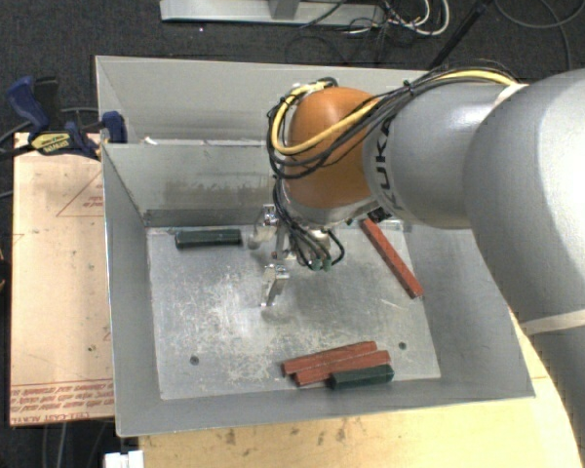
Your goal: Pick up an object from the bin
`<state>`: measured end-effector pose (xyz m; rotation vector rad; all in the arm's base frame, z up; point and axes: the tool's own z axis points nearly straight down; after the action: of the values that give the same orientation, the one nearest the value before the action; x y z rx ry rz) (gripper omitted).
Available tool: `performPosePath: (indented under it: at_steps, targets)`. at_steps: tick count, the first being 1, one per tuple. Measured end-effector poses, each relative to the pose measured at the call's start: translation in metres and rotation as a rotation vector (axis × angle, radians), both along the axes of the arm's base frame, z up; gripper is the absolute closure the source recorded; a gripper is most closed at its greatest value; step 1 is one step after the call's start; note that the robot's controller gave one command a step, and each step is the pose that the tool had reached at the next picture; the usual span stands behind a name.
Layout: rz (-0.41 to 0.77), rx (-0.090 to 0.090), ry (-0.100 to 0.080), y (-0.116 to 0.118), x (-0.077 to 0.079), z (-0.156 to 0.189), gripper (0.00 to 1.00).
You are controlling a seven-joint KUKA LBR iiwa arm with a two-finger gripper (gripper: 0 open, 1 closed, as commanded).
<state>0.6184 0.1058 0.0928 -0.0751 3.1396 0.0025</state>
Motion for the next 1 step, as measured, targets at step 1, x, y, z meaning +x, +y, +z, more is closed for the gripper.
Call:
performPosePath:
  at_steps: [1]
  targets:
    - [-0.06,-0.001,0.0,0.0344,0.0194,0.0207,0.0]
